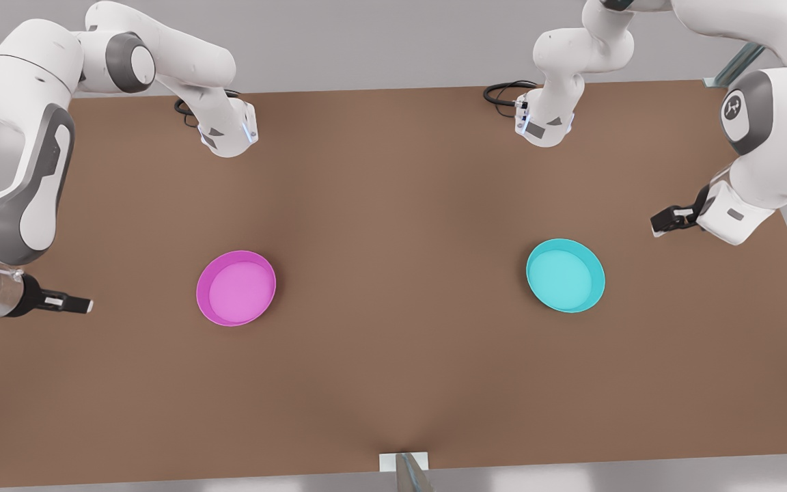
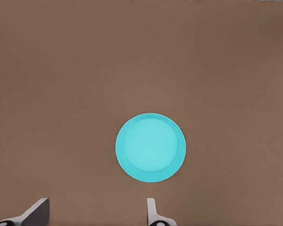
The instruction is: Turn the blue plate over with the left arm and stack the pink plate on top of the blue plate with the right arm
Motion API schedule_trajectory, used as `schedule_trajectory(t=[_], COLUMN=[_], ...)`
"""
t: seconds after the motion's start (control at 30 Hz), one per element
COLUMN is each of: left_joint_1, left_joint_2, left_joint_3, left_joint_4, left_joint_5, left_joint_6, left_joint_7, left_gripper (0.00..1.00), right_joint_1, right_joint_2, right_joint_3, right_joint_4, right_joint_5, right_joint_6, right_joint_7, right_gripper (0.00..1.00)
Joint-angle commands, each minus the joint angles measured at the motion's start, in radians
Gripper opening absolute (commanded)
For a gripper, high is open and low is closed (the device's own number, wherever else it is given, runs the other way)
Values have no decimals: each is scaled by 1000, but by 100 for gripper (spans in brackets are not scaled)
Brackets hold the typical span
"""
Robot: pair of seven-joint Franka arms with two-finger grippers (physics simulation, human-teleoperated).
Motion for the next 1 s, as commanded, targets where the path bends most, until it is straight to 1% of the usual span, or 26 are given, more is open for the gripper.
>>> schedule_trajectory(t=[0.0,0.03,0.07,0.1,0.13,0.17,0.2,0.23,0.27,0.3,0.33,0.37,0.4,0.43,0.53,0.67,0.7,0.77,0.8,0.97], left_joint_1=[0,6,25,34,78,103,155,179,201,218,232,232,232,232,230,227,226,210,193,172], left_joint_2=[6,30,58,72,147,180,205,219,254,276,297,296,300,317,326,319,319,310,291,286], left_joint_3=[0,2,2,6,6,6,6,8,12,38,63,63,63,63,66,66,66,66,66,66], left_joint_4=[0,-35,-151,-253,-262,-274,-331,-367,-418,-431,-458,-544,-575,-578,-602,-645,-650,-655,-668,-668], left_joint_5=[1,2,1,1,-65,-139,-162,-171,-278,-314,-410,-470,-505,-507,-503,-495,-495,-495,-495,-495], left_joint_6=[6,6,68,229,266,304,380,453,593,640,676,781,809,800,797,841,835,823,816,809], left_joint_7=[-98,-100,-112,-101,-58,10,191,274,404,549,699,817,932,1124,1253,1263,1244,1079,928,643], left_gripper=[100,100,100,100,100,100,100,100,100,100,100,100,100,100,100,100,100,100,100,100], right_joint_1=[7,10,4,1,1,1,0,-2,-5,-7,-7,-7,-7,-7,-5,-5,-7,-5,-7,-7], right_joint_2=[1,3,3,3,3,3,3,3,1,3,3,3,3,3,3,6,6,6,6,6], right_joint_3=[2,2,0,-2,-2,-2,-3,-5,-8,-8,-6,-6,-6,-6,-6,-6,-5,-6,-6,-6], right_joint_4=[1,19,21,21,21,21,21,21,21,21,21,21,21,21,19,19,21,19,21,21], right_joint_5=[-10,-12,-12,-12,-12,-12,-12,-14,-12,-11,-9,-7,-7,-7,-6,-6,-6,-6,-6,-6], right_joint_6=[32,32,32,33,33,33,33,32,30,29,26,26,26,26,29,29,30,30,32,32], right_joint_7=[29,26,24,27,29,29,29,29,27,29,29,29,29,27,29,29,29,29,29,29], right_gripper=[100,100,100,100,100,100,100,100,100,100,100,100,100,100,100,100,100,100,100,100])
